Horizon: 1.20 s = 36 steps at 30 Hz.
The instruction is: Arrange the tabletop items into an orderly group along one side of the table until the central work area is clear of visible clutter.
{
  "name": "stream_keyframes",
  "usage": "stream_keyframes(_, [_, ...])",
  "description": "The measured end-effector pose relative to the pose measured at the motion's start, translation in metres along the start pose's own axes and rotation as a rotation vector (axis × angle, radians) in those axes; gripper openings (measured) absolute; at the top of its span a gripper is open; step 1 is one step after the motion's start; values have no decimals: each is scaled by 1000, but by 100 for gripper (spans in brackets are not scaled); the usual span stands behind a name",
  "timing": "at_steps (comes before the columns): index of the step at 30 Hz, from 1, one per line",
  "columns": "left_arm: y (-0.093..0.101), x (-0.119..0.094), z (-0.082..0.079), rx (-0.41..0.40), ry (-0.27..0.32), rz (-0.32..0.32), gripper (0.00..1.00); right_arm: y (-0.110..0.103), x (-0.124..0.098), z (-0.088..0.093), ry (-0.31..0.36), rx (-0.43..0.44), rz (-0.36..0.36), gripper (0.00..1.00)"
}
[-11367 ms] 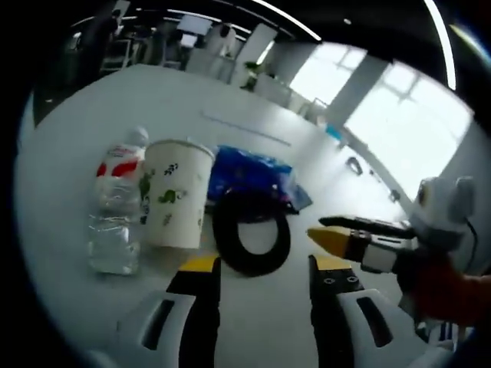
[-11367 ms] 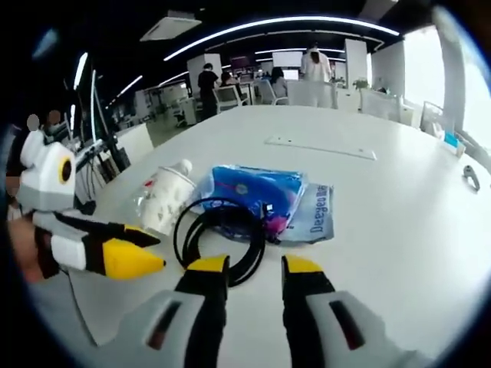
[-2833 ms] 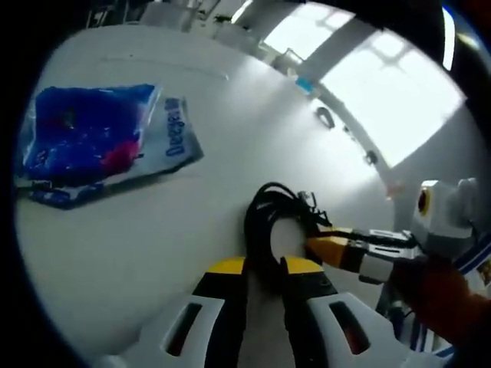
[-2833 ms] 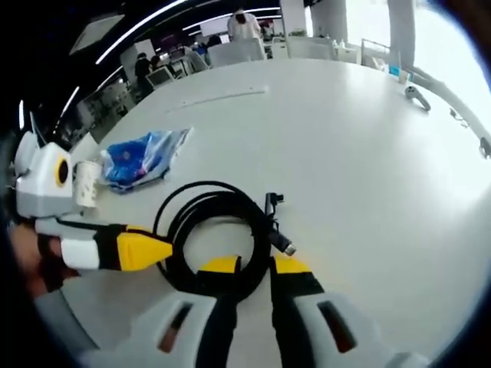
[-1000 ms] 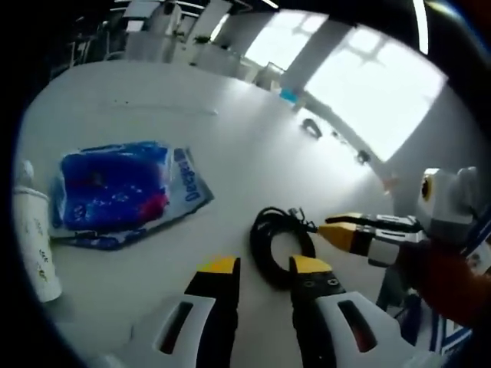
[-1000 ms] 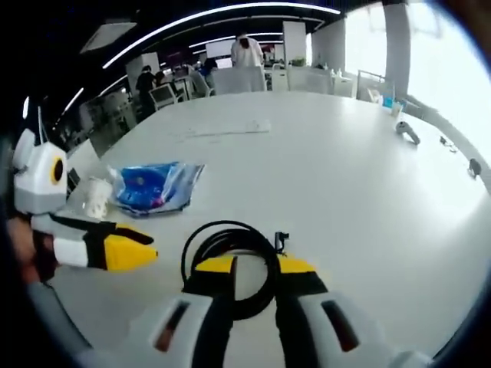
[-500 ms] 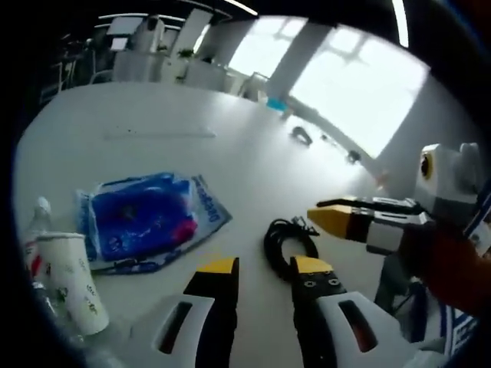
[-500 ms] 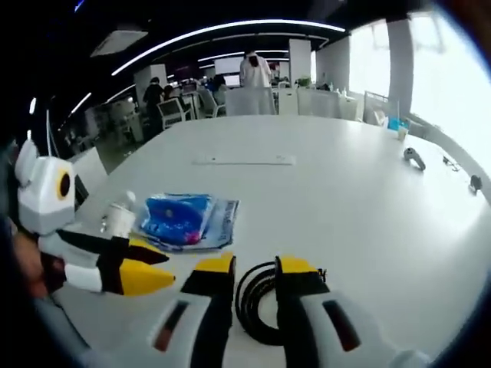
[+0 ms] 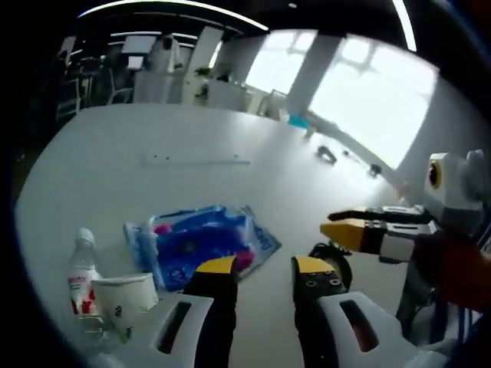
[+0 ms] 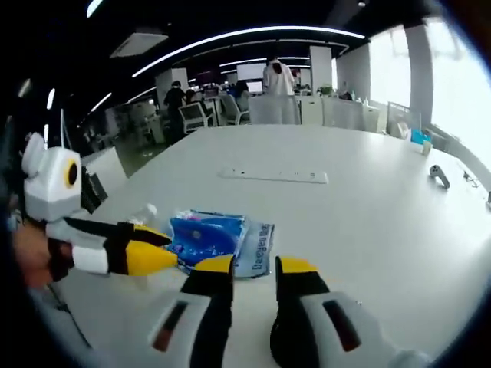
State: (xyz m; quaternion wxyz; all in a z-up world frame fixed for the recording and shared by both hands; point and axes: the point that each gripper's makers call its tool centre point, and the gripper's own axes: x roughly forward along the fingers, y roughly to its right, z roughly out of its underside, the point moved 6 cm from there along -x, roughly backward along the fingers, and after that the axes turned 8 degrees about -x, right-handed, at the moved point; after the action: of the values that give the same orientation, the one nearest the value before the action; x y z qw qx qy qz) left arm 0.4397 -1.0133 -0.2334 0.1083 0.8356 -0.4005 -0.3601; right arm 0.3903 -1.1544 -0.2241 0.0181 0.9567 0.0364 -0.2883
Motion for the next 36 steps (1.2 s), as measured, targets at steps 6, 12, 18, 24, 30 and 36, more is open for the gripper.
stream_keyframes(6, [-20, -4, -11, 42, 13, -46, 25, -3, 10, -7, 4, -8, -22, 19])
stream_keyframes(12, [-38, -8, -22, 95, 23, -88, 27, -10, 20, -12, -3, -27, -47, 19])
stream_keyframes(18, [-57, -8, -23, 163, -10, -145, 27, -15, 30, -12, -13, -34, -63, 19])
stream_keyframes(24, [-64, -4, -26, 212, -40, -166, 27, -19, 38, -13, -24, -45, -76, 19])
stream_keyframes(30, [-65, -1, -30, 236, -50, -166, 28, -18, 43, -15, -30, -52, -76, 19])
stream_keyframes(36, [-71, 2, -28, 255, -78, -177, 30, -14, 46, -12, -41, -49, -70, 22])
